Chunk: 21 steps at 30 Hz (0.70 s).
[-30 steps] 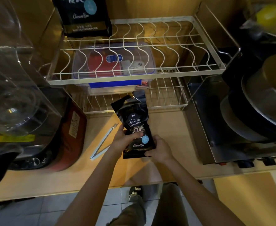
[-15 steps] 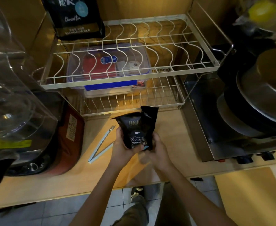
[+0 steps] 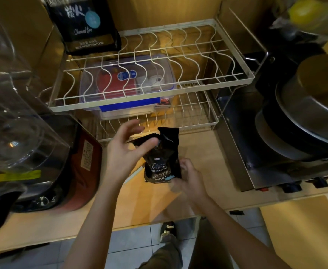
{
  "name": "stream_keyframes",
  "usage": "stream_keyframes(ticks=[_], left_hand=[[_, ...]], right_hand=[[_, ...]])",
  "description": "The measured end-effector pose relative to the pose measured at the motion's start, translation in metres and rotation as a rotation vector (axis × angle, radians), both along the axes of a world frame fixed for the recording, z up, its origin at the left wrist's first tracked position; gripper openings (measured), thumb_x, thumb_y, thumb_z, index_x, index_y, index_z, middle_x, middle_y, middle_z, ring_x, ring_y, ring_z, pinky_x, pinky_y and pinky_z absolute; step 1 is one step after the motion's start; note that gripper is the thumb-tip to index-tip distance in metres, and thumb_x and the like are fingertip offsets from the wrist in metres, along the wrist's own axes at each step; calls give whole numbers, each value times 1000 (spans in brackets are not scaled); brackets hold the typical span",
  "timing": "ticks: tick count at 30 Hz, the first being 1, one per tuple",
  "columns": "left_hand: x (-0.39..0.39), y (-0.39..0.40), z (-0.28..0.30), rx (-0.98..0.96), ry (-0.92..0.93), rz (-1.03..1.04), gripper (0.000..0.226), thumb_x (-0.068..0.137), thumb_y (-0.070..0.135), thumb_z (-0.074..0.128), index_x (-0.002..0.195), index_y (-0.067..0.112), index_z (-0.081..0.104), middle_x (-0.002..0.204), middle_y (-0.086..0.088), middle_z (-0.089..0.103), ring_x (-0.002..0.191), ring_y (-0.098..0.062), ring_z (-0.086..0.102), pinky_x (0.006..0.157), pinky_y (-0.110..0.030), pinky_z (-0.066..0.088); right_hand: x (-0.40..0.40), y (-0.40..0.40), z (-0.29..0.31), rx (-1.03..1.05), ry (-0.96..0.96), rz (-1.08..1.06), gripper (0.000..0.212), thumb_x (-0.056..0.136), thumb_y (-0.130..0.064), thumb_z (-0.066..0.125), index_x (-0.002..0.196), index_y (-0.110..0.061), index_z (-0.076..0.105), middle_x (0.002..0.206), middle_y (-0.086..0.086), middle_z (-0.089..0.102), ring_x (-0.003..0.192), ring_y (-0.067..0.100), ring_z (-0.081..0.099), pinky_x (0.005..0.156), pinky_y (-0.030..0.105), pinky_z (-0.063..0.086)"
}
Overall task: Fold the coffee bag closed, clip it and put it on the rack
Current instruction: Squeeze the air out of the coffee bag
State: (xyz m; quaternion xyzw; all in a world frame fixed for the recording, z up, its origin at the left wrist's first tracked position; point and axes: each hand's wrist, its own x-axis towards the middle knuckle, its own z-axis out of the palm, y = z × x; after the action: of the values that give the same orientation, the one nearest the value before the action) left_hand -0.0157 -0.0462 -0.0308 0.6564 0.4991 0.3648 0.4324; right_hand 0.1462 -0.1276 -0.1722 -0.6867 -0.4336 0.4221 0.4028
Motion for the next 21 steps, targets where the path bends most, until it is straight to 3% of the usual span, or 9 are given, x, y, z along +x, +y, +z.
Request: stream_keyframes(ticks=[4, 6, 8, 11, 14, 17, 19, 21], left_hand=[[26, 2, 27, 414, 448, -216, 61, 70, 47, 68, 122, 22, 47, 131, -1, 49, 120, -13, 43, 101, -37, 36], [41, 1, 33, 401, 619, -356, 49, 75, 44, 62, 117, 22, 53, 126, -1, 56, 117, -17, 48, 102, -43, 38], [49, -4, 34, 298, 730, -450, 28, 83, 41, 54, 101, 21, 62, 105, -2, 67, 98, -19, 59, 88, -44, 48], [49, -18, 27, 340, 669, -423, 27, 91, 33, 44, 90, 14, 63, 85, -5, 68, 79, -21, 60, 74, -41, 51], [44, -29, 20, 455, 582, -376, 20, 91, 23, 47, 96, 10, 61, 92, -8, 68, 85, -23, 61, 75, -39, 51], [40, -33, 15, 414, 573, -401, 20, 86, 22, 56, 103, 12, 59, 100, -7, 66, 90, -22, 60, 77, -39, 51], [38, -33, 13, 367, 498, -395, 15, 85, 18, 57, 98, 12, 62, 96, -5, 66, 87, -19, 61, 77, -34, 52], [36, -31, 11, 334, 409, -379, 12, 85, 13, 57, 93, 11, 65, 90, 0, 66, 83, -9, 59, 76, -17, 47]], right_hand=[[1, -5, -4, 49, -194, 58, 46, 71, -1, 70, 110, -13, 50, 107, 1, 66, 102, 17, 59, 78, 29, 47], [2, -9, -8, 78, -282, 97, 46, 72, -2, 68, 114, -9, 49, 109, 9, 66, 102, 23, 60, 78, 31, 47], [3, -11, -11, 83, -340, 134, 47, 74, -3, 67, 117, -7, 48, 109, 13, 64, 102, 28, 59, 79, 37, 50], [9, -9, -9, 50, -359, 177, 45, 74, -6, 66, 115, -9, 48, 107, 12, 65, 101, 28, 59, 80, 38, 51], [13, -5, -3, -23, -161, 166, 41, 76, 0, 62, 114, -11, 50, 106, 6, 66, 100, 23, 62, 85, 35, 52], [19, 6, 1, -83, 70, -25, 33, 81, 14, 50, 109, -1, 58, 107, 19, 66, 99, 27, 62, 88, 32, 50], [22, 15, 1, -91, 60, -113, 30, 82, 16, 48, 106, 6, 62, 101, 22, 66, 89, 19, 63, 79, 18, 50], [22, 21, 2, -91, 127, -171, 25, 82, 16, 46, 99, 11, 64, 89, 16, 67, 74, 8, 64, 66, 10, 50]])
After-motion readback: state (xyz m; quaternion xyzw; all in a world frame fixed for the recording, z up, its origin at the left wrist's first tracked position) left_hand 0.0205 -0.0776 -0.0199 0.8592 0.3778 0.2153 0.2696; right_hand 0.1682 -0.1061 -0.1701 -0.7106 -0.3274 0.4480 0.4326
